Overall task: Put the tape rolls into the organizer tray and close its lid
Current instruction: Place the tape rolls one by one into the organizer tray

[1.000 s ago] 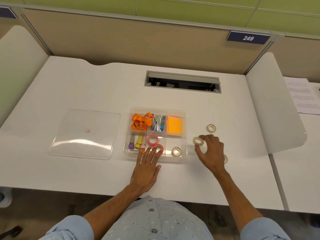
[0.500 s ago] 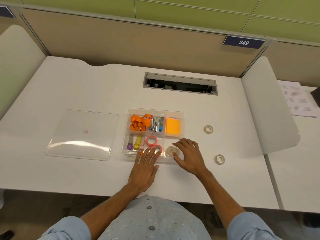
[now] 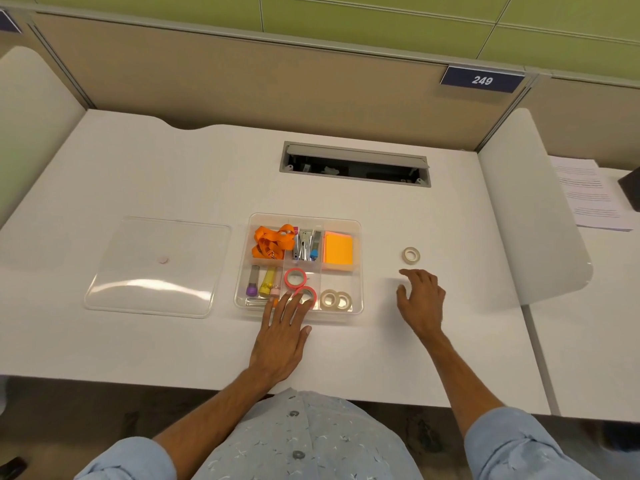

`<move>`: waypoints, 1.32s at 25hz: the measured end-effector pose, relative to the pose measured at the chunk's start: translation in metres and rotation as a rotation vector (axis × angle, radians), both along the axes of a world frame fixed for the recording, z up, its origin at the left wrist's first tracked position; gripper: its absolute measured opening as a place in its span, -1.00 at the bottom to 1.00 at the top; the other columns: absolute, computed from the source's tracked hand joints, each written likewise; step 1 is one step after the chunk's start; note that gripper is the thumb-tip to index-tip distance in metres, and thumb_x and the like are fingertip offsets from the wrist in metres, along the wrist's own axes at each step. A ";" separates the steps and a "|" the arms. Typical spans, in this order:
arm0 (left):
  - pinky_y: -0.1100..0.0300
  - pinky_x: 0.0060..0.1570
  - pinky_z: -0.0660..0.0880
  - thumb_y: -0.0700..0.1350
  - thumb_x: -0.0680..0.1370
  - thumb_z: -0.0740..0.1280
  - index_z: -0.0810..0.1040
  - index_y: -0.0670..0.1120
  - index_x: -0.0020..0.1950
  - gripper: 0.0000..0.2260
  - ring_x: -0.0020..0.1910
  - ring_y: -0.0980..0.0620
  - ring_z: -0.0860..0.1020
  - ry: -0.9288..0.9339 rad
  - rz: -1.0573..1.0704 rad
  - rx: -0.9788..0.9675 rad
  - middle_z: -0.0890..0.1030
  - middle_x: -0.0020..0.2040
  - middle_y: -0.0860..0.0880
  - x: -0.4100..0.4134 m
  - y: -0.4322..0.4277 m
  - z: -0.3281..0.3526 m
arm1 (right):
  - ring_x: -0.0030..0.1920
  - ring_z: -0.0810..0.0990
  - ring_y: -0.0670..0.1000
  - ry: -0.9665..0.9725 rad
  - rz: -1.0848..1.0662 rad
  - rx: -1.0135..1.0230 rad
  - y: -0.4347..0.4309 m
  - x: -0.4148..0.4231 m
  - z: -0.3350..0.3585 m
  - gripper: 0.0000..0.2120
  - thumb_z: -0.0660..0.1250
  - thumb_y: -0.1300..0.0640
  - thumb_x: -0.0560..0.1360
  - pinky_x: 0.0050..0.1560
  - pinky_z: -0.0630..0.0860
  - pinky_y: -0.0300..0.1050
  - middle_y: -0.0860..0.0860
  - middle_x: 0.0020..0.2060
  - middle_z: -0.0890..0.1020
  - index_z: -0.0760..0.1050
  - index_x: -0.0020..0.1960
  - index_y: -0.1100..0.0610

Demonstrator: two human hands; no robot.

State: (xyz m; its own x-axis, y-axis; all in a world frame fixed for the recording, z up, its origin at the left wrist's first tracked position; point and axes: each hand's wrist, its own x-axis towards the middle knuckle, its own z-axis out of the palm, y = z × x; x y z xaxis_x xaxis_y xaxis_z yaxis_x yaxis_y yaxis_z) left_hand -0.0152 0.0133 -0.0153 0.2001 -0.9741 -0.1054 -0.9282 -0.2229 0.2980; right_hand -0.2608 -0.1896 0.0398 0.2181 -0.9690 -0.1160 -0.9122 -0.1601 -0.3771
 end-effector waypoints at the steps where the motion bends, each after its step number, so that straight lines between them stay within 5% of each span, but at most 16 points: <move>1: -0.23 0.73 0.01 0.11 0.75 0.12 0.19 0.04 0.70 -0.49 0.73 -0.10 0.09 -0.005 0.003 0.000 0.19 0.73 -0.05 -0.001 0.000 0.000 | 0.54 0.40 0.14 0.016 -0.025 0.026 -0.005 -0.003 0.000 -0.58 0.32 0.18 0.64 0.54 0.33 0.18 0.06 0.45 0.54 0.51 0.50 0.10; 10: -0.24 0.71 0.09 0.09 0.75 0.15 0.24 0.02 0.68 -0.50 0.71 -0.11 0.17 -0.010 0.011 -0.010 0.26 0.70 -0.06 -0.002 0.001 0.002 | 0.70 0.15 0.13 0.194 0.030 0.154 -0.035 -0.001 0.005 -0.35 0.30 0.14 0.65 0.69 0.13 0.23 0.10 0.69 0.17 0.18 0.70 0.07; 18: -0.25 0.70 0.12 0.07 0.74 0.17 0.27 0.02 0.67 -0.52 0.70 -0.10 0.21 0.021 0.015 -0.025 0.31 0.68 -0.06 -0.001 0.001 0.005 | 0.60 0.37 0.04 0.193 0.039 -0.010 0.001 0.001 -0.011 -0.60 0.30 0.15 0.67 0.59 0.29 0.05 -0.03 0.56 0.44 0.45 0.50 0.08; 24: -0.23 0.72 0.06 0.08 0.75 0.13 0.23 0.04 0.68 -0.52 0.72 -0.09 0.16 0.021 0.010 -0.013 0.26 0.70 -0.04 -0.001 0.002 0.006 | 0.36 0.54 0.07 0.191 0.042 -0.007 0.021 -0.001 -0.015 -0.80 0.31 0.07 0.67 0.41 0.40 0.04 -0.03 0.27 0.61 0.56 0.24 0.11; 28: -0.23 0.72 0.05 0.09 0.75 0.12 0.22 0.04 0.68 -0.51 0.72 -0.08 0.16 0.023 0.003 -0.014 0.25 0.71 -0.04 0.000 0.002 0.005 | 0.25 0.59 0.11 -0.008 -0.051 -0.005 0.030 0.005 -0.010 -0.81 0.40 0.13 0.61 0.32 0.45 0.07 -0.03 0.21 0.65 0.58 0.21 0.12; 33: -0.25 0.71 0.07 0.09 0.75 0.12 0.21 0.03 0.69 -0.50 0.72 -0.10 0.15 0.030 -0.003 -0.008 0.25 0.71 -0.06 0.000 0.001 0.006 | 0.22 0.60 0.01 -0.191 0.093 -0.100 0.038 0.032 0.001 -0.72 0.45 0.12 0.58 0.37 0.38 0.05 -0.11 0.22 0.66 0.55 0.27 0.04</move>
